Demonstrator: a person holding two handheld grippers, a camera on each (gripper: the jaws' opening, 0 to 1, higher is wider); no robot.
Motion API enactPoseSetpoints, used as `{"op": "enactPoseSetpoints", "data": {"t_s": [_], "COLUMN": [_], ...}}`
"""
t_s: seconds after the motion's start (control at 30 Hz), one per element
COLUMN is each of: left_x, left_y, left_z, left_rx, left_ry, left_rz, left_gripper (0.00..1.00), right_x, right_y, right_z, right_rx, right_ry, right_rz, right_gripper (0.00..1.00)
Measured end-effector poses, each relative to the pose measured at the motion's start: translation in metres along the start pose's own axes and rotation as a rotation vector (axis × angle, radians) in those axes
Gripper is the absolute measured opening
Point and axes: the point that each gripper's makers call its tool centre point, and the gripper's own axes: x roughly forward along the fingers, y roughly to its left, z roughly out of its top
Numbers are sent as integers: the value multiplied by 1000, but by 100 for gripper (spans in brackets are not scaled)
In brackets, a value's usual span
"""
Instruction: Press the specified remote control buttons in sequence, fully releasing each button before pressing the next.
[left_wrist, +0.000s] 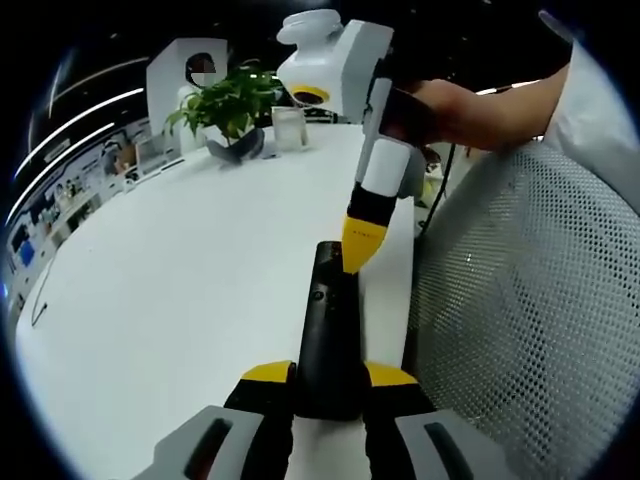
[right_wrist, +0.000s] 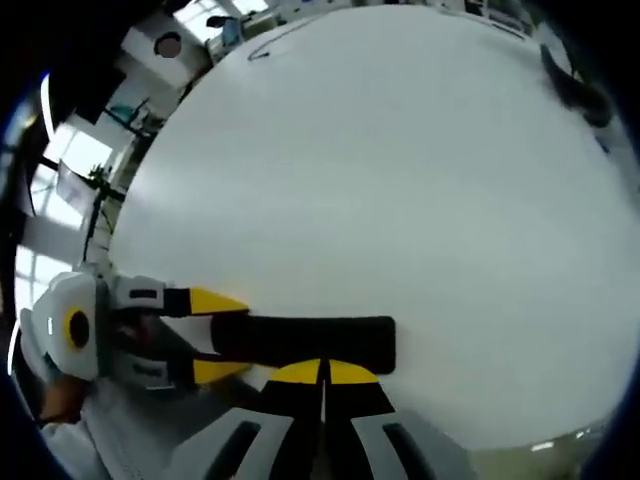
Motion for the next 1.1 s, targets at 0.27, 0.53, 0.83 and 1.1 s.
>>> {"op": "enactPoseSetpoints", "data": {"t_s": [0.27, 0.53, 0.83, 1.1], "left_x": [0, 1, 0, 1], "left_y": [0, -1, -2, -4], "left_z": [0, 1, 0, 1], "left_rx": [-1, 3, 7, 11], "left_ry": [-3, -7, -7, -6], "left_rz": [1, 0, 1, -5], "left_gripper": [25, 25, 25, 25], "right_x": [2, 2, 1, -2], "right_y": [0, 1, 0, 6], "right_z": [0, -1, 0, 7], "right_rx": [-26, -65, -15, -57], "right_ry": [3, 4, 6, -39], "right_rz": [-16, -24, -18, -27], "right_gripper": [0, 0, 0, 0]}}
